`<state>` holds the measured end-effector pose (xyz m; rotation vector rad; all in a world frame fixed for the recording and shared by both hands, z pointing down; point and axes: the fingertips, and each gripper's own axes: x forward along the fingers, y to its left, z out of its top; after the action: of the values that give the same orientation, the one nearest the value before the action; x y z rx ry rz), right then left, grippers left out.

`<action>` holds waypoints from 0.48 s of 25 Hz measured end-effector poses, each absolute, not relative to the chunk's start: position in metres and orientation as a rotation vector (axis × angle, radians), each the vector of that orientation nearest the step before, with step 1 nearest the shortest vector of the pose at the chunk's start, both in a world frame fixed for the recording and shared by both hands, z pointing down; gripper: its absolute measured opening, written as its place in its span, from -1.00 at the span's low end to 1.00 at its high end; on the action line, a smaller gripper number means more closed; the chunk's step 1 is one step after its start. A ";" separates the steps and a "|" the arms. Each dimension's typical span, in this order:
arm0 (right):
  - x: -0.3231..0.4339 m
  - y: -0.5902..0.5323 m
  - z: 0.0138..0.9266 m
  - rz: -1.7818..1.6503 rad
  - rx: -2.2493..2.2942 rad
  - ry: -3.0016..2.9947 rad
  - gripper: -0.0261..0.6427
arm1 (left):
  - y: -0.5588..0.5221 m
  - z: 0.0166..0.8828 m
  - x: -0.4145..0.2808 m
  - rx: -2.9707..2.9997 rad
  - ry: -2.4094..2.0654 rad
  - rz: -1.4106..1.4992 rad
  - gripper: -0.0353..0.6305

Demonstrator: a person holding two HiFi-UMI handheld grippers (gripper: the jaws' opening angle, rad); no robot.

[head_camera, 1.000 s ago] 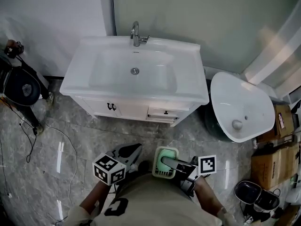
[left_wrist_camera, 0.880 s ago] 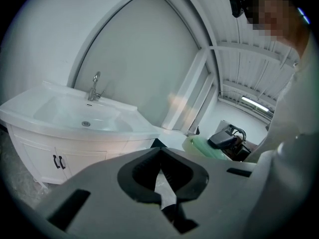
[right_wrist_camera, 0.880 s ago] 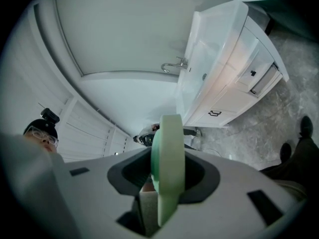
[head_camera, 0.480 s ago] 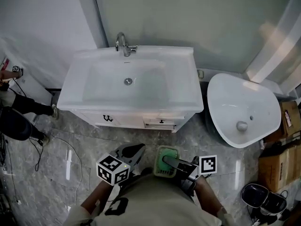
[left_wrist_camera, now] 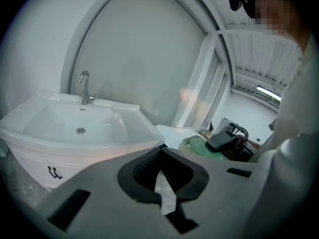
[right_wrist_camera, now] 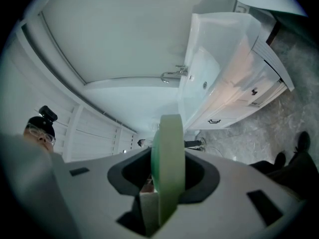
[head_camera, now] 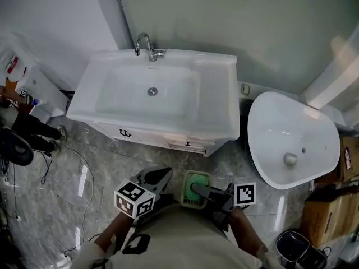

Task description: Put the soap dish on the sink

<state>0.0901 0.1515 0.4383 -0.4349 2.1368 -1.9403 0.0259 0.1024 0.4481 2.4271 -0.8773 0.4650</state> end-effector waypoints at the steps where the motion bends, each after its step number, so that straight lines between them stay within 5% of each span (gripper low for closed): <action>1: 0.092 0.149 0.440 -1.951 -0.422 2.140 -0.54 | 0.101 0.449 0.030 2.421 -0.884 0.465 -0.84; 12: 0.092 0.114 0.451 -1.966 -0.491 2.138 -0.53 | 0.059 0.458 0.024 2.432 -0.872 0.435 -0.84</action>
<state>0.0924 0.1136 0.4507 -0.4908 2.1383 -1.9662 0.0239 0.0590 0.4575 2.4319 -0.8718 0.4352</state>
